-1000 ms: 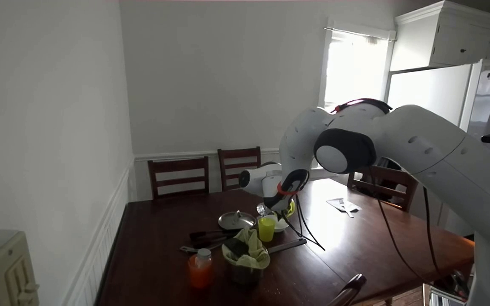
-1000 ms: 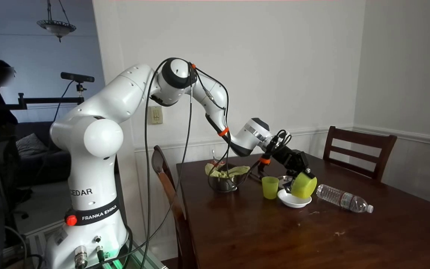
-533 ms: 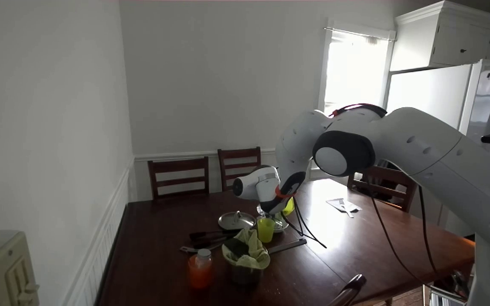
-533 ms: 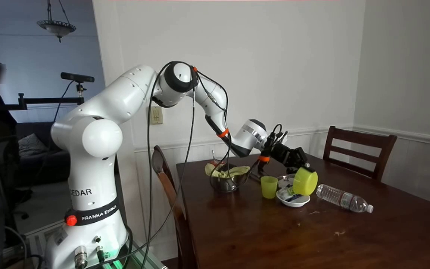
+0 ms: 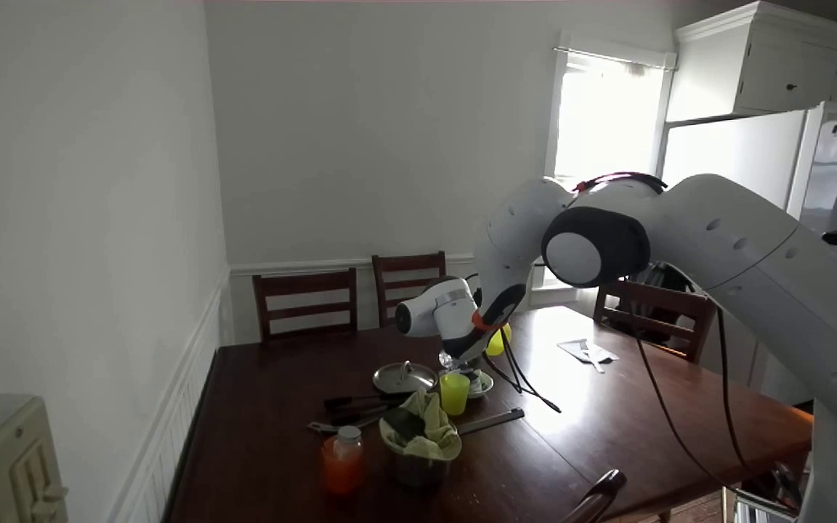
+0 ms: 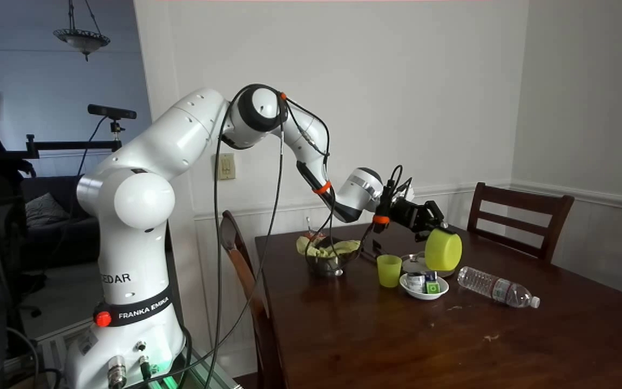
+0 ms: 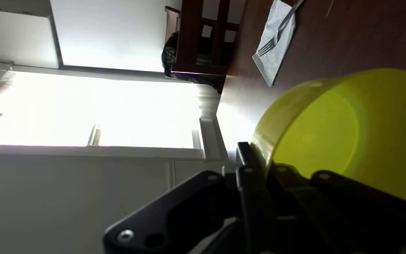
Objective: Pour the content in the yellow bowl into the white plate
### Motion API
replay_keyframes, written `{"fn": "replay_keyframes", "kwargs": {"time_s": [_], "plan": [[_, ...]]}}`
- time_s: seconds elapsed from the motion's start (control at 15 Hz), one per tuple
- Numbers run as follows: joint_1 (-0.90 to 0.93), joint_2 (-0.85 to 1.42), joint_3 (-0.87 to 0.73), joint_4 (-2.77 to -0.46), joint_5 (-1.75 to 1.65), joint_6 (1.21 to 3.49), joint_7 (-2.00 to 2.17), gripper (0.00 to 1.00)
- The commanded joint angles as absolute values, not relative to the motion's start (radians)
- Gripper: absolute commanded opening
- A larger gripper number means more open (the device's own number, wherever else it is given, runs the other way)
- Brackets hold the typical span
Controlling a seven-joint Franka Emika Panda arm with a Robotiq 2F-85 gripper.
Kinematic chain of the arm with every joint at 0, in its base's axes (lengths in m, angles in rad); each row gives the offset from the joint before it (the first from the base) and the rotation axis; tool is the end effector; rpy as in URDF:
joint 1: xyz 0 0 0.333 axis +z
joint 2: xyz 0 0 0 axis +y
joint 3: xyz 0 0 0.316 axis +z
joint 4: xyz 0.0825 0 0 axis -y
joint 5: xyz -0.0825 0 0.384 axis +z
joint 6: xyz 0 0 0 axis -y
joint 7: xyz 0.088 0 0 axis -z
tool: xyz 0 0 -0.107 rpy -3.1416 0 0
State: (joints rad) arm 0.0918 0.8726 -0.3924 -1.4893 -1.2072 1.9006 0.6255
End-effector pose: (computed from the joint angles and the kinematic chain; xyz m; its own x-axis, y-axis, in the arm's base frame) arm 0.6666 -0.2237 0.2094 0.9869 -0.1482 -0.0645 0.0347 -0.1952 0.9802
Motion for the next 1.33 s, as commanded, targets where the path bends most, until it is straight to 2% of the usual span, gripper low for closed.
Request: {"fn": "replay_keyframes", "kwargs": {"time_s": [0.0, 0.6, 0.87, 1.27], "plan": [[-0.023, 0.68, -0.291, -1.598, -1.203, 1.983, 0.605, 0.01], [-0.281, 0.322, -0.256, -1.879, -1.002, 2.246, 0.462, 0.01], [-0.367, 0.29, -0.288, -1.953, -0.797, 2.339, 0.362, 0.01], [-0.449, 0.357, -0.317, -2.006, -0.402, 2.421, 0.203, 0.01]]}}
